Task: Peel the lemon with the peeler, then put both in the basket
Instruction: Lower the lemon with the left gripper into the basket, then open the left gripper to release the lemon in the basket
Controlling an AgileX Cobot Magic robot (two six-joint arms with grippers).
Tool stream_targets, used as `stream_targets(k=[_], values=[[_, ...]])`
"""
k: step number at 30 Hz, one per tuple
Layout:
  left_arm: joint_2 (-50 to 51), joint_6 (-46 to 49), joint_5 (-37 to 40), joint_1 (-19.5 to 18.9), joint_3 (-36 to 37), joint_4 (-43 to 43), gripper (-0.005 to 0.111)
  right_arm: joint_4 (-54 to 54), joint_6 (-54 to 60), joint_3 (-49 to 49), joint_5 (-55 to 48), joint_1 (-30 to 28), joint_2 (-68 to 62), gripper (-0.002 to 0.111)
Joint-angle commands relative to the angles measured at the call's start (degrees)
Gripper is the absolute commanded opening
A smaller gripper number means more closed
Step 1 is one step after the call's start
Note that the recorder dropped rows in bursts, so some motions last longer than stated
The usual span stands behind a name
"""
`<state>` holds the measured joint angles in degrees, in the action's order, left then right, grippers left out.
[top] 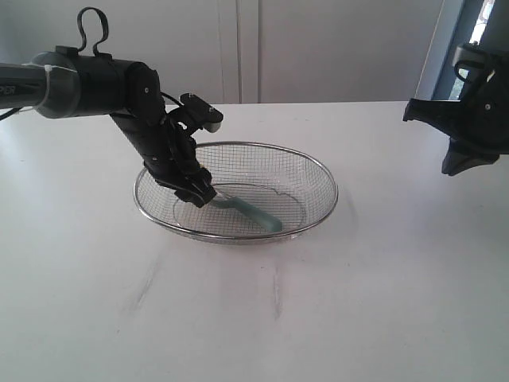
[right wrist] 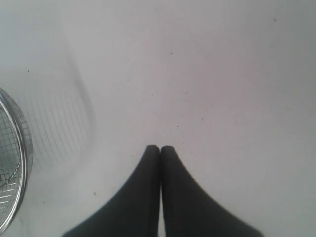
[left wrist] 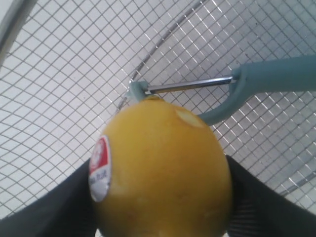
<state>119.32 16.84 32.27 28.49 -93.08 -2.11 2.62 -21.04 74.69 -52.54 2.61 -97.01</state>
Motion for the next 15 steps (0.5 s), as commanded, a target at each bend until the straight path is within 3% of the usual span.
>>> stream_targets(k=[1,7,10,12,15], values=[[0.1,-0.5,0.3,0.3,-0.1,-1.0,0.003,-0.3,-0.3,0.1,0.4,-0.3,0.5,0.0],[0.1,-0.5,-0.6,0.3,0.5,-1.0,0.037,-0.3,-0.3,0.1,0.4,-0.3,0.5,0.0],[0.1,-0.3,0.0,0.3,0.5,-1.0,0.067,-0.3,-0.3,0.1,0.4,-0.3,0.5,0.0],[0.1,-0.3,0.3,0.3,0.5,-1.0,0.079,-0.3,-0.3,0.1,0.4,-0.3,0.5,0.0],[0.1,-0.3,0.5,0.3,0.5,-0.9,0.081,-0.3,-0.3,0.1,0.4,-0.3,0.5,0.0]])
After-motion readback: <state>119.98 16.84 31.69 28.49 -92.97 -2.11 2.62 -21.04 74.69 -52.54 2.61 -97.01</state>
